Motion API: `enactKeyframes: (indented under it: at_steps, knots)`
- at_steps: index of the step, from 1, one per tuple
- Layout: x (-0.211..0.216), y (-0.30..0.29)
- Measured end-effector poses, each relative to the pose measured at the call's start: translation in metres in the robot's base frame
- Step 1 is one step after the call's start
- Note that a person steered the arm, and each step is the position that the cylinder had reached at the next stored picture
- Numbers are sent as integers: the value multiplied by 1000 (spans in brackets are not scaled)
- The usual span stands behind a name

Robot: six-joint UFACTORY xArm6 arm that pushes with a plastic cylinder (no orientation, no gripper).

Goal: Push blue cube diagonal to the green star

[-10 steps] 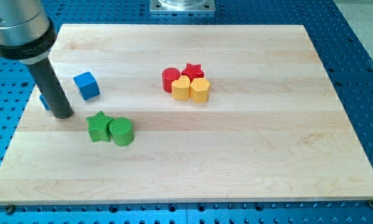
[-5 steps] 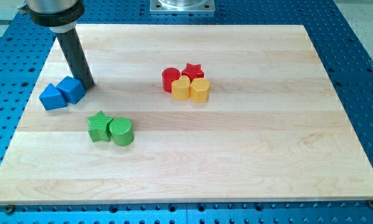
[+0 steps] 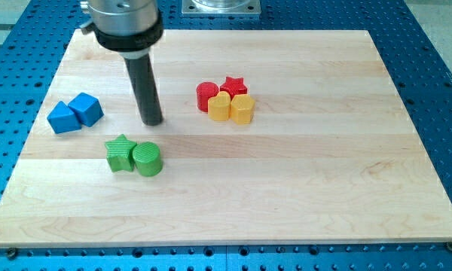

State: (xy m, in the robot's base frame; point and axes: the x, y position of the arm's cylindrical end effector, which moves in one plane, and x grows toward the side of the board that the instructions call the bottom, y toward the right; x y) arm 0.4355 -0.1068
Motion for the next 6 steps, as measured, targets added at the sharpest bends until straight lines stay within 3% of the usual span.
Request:
enactKeyframes:
  at_steps: [2,3,4,5,6]
  knots:
    - [19,-3]
    - [-32,-17]
    - [12,-57]
    - [59,-59]
    - [66,-56]
